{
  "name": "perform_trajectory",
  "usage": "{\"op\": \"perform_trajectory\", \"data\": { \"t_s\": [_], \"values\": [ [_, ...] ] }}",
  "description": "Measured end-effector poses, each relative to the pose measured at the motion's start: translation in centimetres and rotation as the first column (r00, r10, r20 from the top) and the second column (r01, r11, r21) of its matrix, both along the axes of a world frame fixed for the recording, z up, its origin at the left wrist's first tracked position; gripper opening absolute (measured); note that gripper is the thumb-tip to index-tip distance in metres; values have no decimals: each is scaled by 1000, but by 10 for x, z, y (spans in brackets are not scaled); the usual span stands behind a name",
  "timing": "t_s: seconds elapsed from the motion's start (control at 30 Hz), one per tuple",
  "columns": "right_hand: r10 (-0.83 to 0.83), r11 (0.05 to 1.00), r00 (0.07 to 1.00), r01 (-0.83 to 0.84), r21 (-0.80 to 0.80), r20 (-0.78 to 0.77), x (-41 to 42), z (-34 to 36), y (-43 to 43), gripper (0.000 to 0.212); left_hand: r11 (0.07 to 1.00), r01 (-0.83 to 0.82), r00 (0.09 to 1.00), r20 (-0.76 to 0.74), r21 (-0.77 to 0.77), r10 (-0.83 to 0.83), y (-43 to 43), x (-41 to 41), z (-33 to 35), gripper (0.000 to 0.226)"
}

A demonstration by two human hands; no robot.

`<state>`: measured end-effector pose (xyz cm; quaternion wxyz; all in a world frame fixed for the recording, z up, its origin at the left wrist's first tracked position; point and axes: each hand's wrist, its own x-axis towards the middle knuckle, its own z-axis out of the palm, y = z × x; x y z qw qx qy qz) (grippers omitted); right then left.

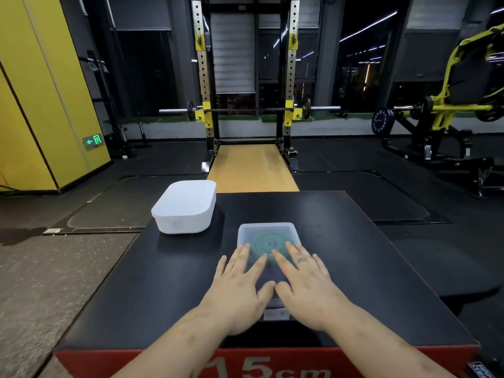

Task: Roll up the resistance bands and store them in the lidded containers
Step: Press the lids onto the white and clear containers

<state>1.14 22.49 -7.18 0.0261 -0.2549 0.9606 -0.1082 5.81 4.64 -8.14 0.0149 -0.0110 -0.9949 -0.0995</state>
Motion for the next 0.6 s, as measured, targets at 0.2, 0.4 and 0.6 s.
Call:
{"op": "perform_trajectory", "data": {
  "t_s": [0.2,0.4,0.6],
  "values": [
    [-29,999,999,30,-19,15,16,-3,10,79,1000,0,1000,15,-6,0,-6,19,0,76],
    [-22,998,999,25,-60,38,13,-6,11,70,1000,-11,1000,13,10,11,-6,21,-2,76],
    [-89,990,995,94,-101,48,25,-13,22,72,998,-56,998,-14,26,56,-7,34,-9,72]
  ]
}}
